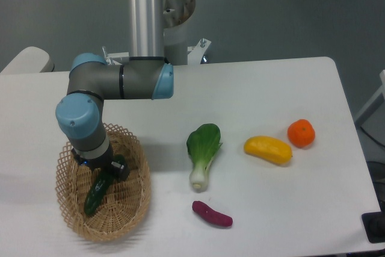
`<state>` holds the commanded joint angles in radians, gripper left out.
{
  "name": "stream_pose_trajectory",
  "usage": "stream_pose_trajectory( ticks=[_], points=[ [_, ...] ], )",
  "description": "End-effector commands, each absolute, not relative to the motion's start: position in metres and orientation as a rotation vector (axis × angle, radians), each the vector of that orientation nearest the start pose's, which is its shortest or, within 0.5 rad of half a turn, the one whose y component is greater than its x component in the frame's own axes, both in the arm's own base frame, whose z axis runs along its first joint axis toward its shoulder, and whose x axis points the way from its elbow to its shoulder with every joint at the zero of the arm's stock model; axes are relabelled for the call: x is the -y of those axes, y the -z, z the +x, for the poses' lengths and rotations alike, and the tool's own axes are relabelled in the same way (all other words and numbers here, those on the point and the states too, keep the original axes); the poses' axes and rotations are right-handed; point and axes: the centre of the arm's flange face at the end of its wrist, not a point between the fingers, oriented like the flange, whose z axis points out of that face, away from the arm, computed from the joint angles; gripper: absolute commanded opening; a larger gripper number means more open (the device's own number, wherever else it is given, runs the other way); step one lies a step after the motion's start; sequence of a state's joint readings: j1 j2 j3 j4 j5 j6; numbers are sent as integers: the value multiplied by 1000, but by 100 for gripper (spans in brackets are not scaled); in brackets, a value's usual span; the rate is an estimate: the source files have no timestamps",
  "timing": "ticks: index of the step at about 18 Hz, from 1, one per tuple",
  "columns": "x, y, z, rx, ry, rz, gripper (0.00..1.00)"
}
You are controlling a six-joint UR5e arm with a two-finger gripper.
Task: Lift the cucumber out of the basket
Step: 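Close the gripper on the cucumber's end, then lift the cucumber out of the basket toward the bok choy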
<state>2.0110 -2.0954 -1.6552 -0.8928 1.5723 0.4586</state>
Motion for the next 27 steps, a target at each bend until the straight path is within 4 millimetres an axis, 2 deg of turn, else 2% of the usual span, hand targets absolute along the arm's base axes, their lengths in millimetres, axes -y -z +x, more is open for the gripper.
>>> stream_pose_trajectory(
  ticks=[1, 4, 8, 10, 11, 14, 16, 20, 24, 27],
  points=[
    [-637, -214, -153, -28, -45, -3077, 27],
    [-640, -217, -154, -31, -50, -3070, 21],
    [-643, -226, -159, -56, -64, -3053, 18],
    [-641, -239, -166, -107, -86, -3037, 18],
    [-642, -253, -172, -129, -102, -3019, 18],
    [-638, -293, -209, -220, -172, -2962, 18],
    [-626, -317, -252, -284, -224, -2936, 18],
    [-594, -349, -330, -449, -295, -2919, 18],
    [-560, -370, -397, -552, -309, -2935, 19],
    [-539, -377, -430, -626, -341, -2927, 19]
  ],
)
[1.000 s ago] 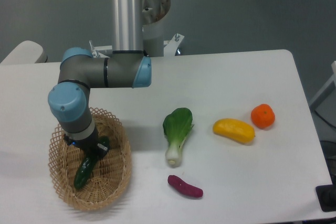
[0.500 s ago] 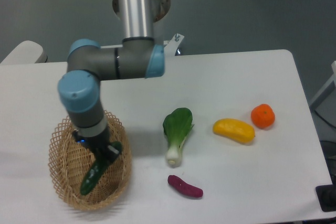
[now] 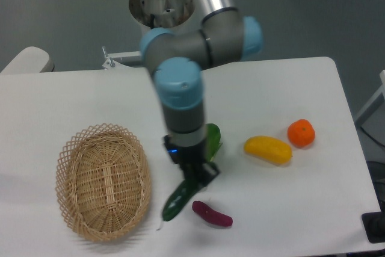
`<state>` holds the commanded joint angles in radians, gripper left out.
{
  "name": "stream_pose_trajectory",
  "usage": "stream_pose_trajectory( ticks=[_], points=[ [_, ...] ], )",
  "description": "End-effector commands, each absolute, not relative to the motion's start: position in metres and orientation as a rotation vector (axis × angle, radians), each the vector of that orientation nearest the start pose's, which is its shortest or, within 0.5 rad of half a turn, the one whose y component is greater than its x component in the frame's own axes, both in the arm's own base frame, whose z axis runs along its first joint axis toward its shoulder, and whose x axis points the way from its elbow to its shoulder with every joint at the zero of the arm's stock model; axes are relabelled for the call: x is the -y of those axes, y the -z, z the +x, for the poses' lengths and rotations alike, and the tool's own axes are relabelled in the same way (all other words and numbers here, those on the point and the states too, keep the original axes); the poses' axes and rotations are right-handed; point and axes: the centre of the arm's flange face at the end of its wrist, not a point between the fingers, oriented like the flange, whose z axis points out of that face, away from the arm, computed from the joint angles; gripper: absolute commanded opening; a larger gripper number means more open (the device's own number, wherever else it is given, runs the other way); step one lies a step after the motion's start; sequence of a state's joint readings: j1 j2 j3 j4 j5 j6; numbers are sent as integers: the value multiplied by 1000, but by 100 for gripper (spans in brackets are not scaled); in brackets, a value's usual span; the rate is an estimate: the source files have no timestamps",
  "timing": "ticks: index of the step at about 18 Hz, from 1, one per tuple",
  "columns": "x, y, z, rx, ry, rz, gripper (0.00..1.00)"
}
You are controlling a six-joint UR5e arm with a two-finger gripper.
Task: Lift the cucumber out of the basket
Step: 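Lift the cucumber out of the basket toward the bok choy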
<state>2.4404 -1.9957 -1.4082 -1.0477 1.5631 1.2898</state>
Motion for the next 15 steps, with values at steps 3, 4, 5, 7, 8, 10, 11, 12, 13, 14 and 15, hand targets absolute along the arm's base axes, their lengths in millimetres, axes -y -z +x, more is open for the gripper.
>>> stream_pose_trajectory(
  ticks=[3, 4, 5, 7, 8, 10, 11, 12, 13, 14, 15],
  points=[
    [-523, -377, -449, -675, -351, -2927, 19],
    [-521, -376, -452, -691, -352, -2926, 18],
    [-519, -375, -455, -699, -353, -2926, 18],
    [-514, -374, -462, -700, -352, -2928, 18],
    [-513, -374, -463, -709, -354, -2928, 18],
    [-507, -374, -469, -716, -354, -2929, 18],
    [-506, -374, -470, -714, -354, -2930, 18],
    [-506, -374, -470, -717, -354, -2929, 18],
    [-506, -375, -469, -716, -356, -2929, 18],
    [-506, -375, -470, -716, -357, -2930, 18],
    [-506, -375, -469, -716, -357, -2930, 18]
  ],
)
